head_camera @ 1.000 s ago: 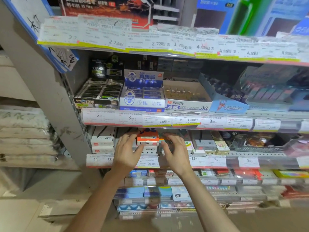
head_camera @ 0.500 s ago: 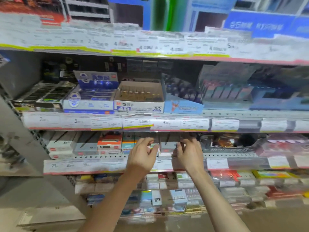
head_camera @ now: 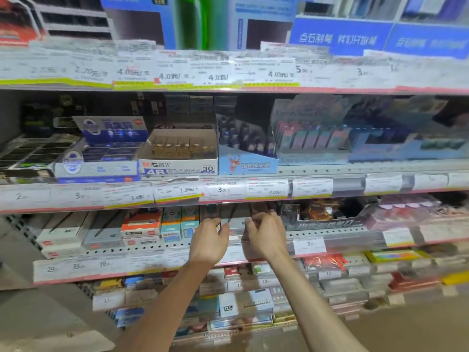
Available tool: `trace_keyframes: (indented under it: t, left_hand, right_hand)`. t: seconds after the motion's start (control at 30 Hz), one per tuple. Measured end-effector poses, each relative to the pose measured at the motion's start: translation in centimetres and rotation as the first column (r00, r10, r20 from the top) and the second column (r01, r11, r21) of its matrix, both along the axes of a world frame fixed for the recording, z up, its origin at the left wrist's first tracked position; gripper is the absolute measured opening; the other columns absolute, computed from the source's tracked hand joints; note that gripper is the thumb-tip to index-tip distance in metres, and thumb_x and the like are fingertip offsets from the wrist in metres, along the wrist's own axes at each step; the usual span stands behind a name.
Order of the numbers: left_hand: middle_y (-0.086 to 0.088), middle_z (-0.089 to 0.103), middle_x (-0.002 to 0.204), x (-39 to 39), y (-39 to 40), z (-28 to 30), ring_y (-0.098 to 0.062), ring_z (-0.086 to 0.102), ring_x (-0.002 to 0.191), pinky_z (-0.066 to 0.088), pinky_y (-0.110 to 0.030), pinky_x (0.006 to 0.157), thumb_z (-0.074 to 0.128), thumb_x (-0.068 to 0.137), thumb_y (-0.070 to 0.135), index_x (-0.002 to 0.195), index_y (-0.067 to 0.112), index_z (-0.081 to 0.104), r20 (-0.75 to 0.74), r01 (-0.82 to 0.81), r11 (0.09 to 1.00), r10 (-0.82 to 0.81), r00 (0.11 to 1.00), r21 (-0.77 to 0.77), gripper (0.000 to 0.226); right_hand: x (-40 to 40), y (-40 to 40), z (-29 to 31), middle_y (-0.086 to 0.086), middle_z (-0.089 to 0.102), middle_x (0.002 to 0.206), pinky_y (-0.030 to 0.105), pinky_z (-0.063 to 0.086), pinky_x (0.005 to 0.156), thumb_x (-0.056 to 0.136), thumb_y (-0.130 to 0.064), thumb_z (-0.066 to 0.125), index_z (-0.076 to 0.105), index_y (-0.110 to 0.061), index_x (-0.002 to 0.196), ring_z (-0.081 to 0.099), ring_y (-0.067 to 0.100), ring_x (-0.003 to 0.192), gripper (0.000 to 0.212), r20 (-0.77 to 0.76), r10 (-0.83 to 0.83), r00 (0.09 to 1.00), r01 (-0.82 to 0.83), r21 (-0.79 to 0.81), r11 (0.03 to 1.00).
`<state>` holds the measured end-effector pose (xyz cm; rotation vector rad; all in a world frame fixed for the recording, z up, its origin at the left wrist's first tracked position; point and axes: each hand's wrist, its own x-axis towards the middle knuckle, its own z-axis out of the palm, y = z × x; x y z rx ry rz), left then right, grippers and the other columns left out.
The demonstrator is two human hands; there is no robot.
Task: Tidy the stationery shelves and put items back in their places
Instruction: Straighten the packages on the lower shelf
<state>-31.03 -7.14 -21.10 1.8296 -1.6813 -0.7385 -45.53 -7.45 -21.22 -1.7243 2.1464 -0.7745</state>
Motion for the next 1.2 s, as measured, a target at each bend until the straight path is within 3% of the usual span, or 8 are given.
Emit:
trace_keyframes:
  t: [0.13,0.27,0.5,0.7,0.93,1.1,1.17,1.2]
  left_hand:
    - [-0.006,0.067,0.118,0.4,0.0,-0.3,-0.022,0.063,0.106,0.052,-0.037,0.090,0.048,0.096,0.046,0.115,0.014,0.067,-0.113,-0.002,1.000,0.004,0.994,0.018,0.042]
    - [0.004,0.065,0.103,0.7,0.4,0.0,-0.013,0.064,0.092,0.047,-0.028,0.075,0.052,0.096,0.040,0.097,0.018,0.069,-0.219,-0.024,0.999,0.016,0.976,-0.035,0.028]
    - [0.002,0.058,0.128,3.5,1.3,1.4,-0.014,0.066,0.102,0.054,-0.042,0.093,0.056,0.095,0.042,0.130,0.014,0.060,-0.386,-0.033,0.995,-0.006,0.923,-0.094,0.045]
    - [0.017,0.052,0.127,9.1,3.1,1.9,-0.010,0.063,0.110,0.053,-0.040,0.097,0.059,0.095,0.037,0.134,0.015,0.057,-0.504,-0.105,0.988,0.033,0.863,-0.115,0.045]
    - [0.022,0.060,0.120,17.7,5.0,2.1,0.002,0.064,0.095,0.056,-0.035,0.088,0.059,0.096,0.024,0.114,0.026,0.067,-0.532,-0.241,0.950,0.103,0.840,-0.198,0.020]
    - [0.013,0.058,0.119,23.4,5.2,1.9,0.023,0.054,0.086,0.041,0.002,0.076,0.058,0.097,0.021,0.124,0.014,0.065,-0.455,-0.312,0.917,0.174,0.873,-0.249,0.028]
    - [0.010,0.062,0.118,25.2,5.1,1.8,0.013,0.059,0.094,0.042,-0.002,0.083,0.057,0.097,0.026,0.128,0.014,0.062,-0.425,-0.322,0.918,0.203,0.882,-0.230,0.034]
    - [0.003,0.068,0.115,25.9,5.1,1.6,0.000,0.064,0.098,0.048,-0.015,0.088,0.057,0.097,0.030,0.131,0.016,0.060,-0.425,-0.326,0.922,0.215,0.879,-0.208,0.037]
  right_hand:
    - [-0.2,0.4,0.4,0.010,0.063,0.116,0.036,0.045,0.100,0.096,-0.034,0.058,0.068,-0.010,0.112,0.057,0.026,0.113,0.030,0.190,-0.006,0.982,0.007,-0.003,1.000]
    - [0.0,1.2,1.1,0.001,0.070,0.095,0.031,0.052,0.082,0.096,-0.032,0.060,0.065,-0.013,0.109,0.066,0.020,0.092,0.024,0.352,-0.015,0.936,0.017,-0.003,1.000]
    - [2.8,3.5,1.9,-0.012,0.063,0.075,0.004,0.042,0.061,0.096,-0.023,0.062,0.067,-0.011,0.108,0.057,-0.012,0.063,0.018,0.532,0.028,0.846,0.059,-0.147,0.987]
    - [8.4,4.7,2.9,0.001,0.066,0.106,-0.002,0.039,0.065,0.097,-0.024,0.060,0.067,-0.010,0.114,0.055,-0.022,0.076,0.023,0.519,0.111,0.847,-0.002,-0.206,0.979]
    - [17.3,4.2,2.9,0.002,0.068,0.101,0.009,0.045,0.065,0.098,-0.027,0.060,0.066,-0.015,0.114,0.062,0.000,0.073,0.021,0.534,0.222,0.816,-0.126,-0.212,0.969]
    - [23.2,3.3,2.5,0.000,0.069,0.096,0.007,0.044,0.069,0.098,-0.028,0.059,0.066,-0.014,0.111,0.061,-0.001,0.077,0.021,0.507,0.294,0.810,-0.225,-0.193,0.955]
    - [25.0,2.8,2.2,0.002,0.069,0.095,0.021,0.051,0.075,0.097,-0.031,0.059,0.066,-0.015,0.111,0.064,0.007,0.081,0.022,0.508,0.295,0.809,-0.243,-0.167,0.955]
    - [25.7,2.6,2.0,0.002,0.069,0.098,0.029,0.053,0.080,0.096,-0.033,0.059,0.067,-0.016,0.111,0.065,0.011,0.085,0.024,0.498,0.292,0.817,-0.248,-0.154,0.956]
